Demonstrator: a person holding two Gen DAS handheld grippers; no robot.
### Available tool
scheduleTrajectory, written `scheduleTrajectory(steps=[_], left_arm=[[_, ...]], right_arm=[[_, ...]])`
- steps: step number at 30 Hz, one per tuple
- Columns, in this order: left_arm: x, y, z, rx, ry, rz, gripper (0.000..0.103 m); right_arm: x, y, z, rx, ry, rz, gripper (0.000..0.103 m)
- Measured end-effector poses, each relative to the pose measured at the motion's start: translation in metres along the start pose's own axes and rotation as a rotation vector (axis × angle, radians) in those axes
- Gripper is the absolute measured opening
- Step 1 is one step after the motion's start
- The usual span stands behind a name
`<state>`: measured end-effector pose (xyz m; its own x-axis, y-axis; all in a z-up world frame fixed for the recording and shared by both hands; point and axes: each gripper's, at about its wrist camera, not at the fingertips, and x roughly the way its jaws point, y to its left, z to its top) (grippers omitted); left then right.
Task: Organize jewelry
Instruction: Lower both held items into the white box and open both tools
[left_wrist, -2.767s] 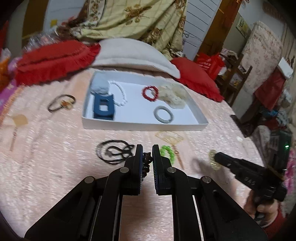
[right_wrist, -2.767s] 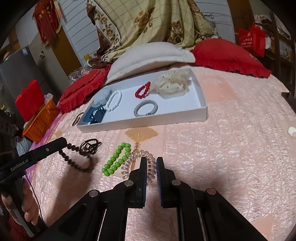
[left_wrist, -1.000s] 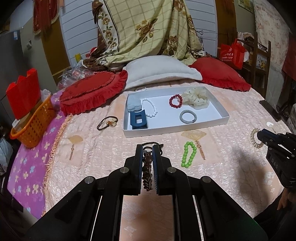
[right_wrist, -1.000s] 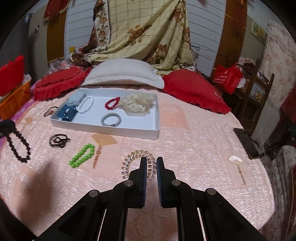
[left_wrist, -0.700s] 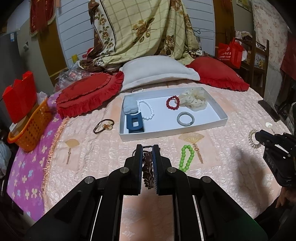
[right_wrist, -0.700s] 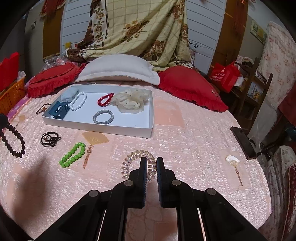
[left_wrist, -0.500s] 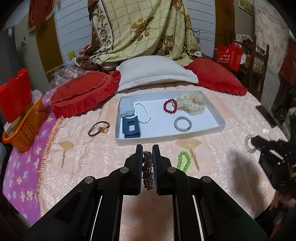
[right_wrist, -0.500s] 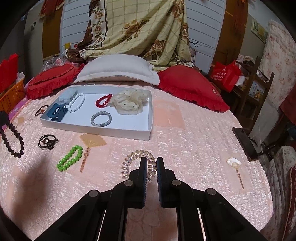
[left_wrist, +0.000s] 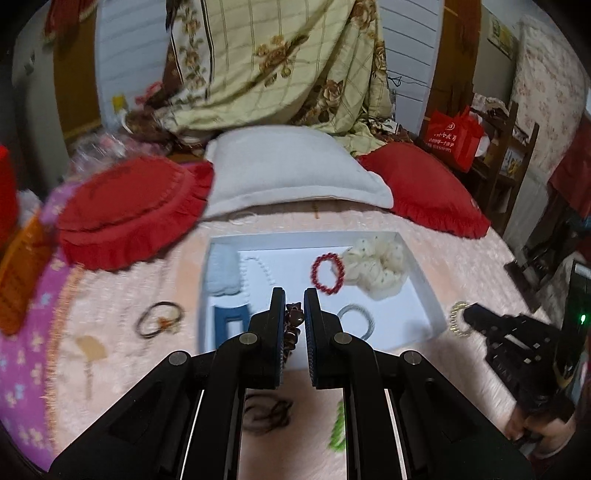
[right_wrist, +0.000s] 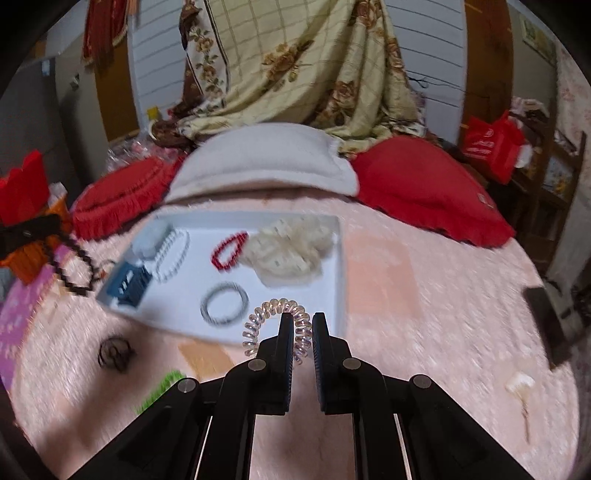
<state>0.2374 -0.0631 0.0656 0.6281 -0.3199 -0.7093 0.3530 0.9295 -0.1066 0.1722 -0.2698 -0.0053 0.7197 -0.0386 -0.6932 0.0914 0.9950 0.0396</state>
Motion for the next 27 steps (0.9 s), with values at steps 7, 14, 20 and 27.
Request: scheduleTrajectory(steps=[7, 14, 20, 27], left_arm=[[0.082, 0.003, 0.003, -0.077, 0.15, -0.064, 0.009], [0.127, 0.008, -0.015, -0.111, 0.22, -0.042, 0.009], [0.146, 0.016, -0.023, -0.14, 0.267, -0.048, 0.01], [0.134, 0.02, -0.022, -0.172, 0.264, -0.16, 0.037]], right_arm=[[0.064, -0.01, 0.017, 0.091, 0.087, 0.165, 0.009], [0.111, -0.025, 0.014, 0.163, 0.165, 0.168, 0.009], [0.131, -0.027, 0.013, 0.171, 0.206, 0.147, 0.009], [0.133, -0.031, 0.011, 0.204, 0.219, 0.156, 0.022]])
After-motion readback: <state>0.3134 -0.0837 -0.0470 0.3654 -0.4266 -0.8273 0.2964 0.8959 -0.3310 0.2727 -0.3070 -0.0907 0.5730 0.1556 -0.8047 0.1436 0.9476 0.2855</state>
